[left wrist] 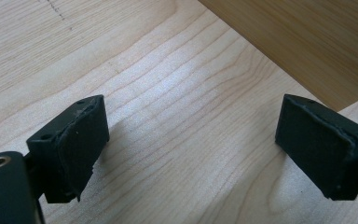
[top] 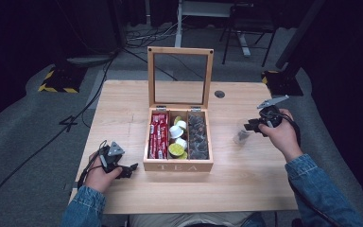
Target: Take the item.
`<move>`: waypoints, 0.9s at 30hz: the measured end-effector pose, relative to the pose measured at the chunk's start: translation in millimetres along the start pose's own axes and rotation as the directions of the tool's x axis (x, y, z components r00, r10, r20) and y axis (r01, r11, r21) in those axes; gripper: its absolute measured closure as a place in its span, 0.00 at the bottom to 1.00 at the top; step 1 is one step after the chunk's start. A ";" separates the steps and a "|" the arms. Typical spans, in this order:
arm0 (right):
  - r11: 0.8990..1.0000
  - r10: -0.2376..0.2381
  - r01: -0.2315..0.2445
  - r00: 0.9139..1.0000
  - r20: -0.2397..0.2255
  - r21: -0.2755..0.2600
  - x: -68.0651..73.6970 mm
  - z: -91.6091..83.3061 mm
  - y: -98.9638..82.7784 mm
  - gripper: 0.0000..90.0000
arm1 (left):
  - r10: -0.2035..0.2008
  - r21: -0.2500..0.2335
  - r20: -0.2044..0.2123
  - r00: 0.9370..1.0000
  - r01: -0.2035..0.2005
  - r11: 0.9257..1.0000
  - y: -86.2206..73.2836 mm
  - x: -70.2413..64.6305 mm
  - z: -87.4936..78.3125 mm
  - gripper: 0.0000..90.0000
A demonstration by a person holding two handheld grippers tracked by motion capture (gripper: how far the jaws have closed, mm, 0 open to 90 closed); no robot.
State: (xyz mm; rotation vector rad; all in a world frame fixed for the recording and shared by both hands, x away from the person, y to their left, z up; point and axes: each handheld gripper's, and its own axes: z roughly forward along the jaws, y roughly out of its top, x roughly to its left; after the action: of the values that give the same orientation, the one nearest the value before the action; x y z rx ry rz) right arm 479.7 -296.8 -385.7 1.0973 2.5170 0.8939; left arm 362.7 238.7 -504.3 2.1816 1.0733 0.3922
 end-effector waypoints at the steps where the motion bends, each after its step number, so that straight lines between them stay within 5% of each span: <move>1: 1.000 0.001 -0.001 1.000 0.007 -0.012 0.9 -1.3 0.2 0.65 | 0.000 0.000 0.000 1.000 0.000 1.000 0.0 0.0 0.0 0.11; 9: 0.995 0.015 -0.015 1.000 0.005 -0.104 0.8 -6.5 3.4 0.50 | -0.001 -0.001 0.001 1.000 0.001 1.000 0.2 0.1 0.3 0.11; 16: 0.977 0.027 -0.025 1.000 0.003 -0.214 1.1 -15.8 11.9 0.43 | 0.005 -0.001 -0.002 1.000 -0.005 1.000 -0.1 0.7 -0.3 0.11; 27: 0.929 0.038 -0.038 0.999 -0.009 -0.369 1.5 -28.7 32.6 0.39 | 0.002 0.000 -0.002 1.000 -0.002 1.000 1.8 2.0 1.2 0.11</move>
State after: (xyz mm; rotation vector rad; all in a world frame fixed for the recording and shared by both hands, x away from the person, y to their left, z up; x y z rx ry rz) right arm 484.4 -291.1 -342.9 1.0204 2.2056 1.3128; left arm 365.6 239.0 -504.0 2.1833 1.0726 0.3953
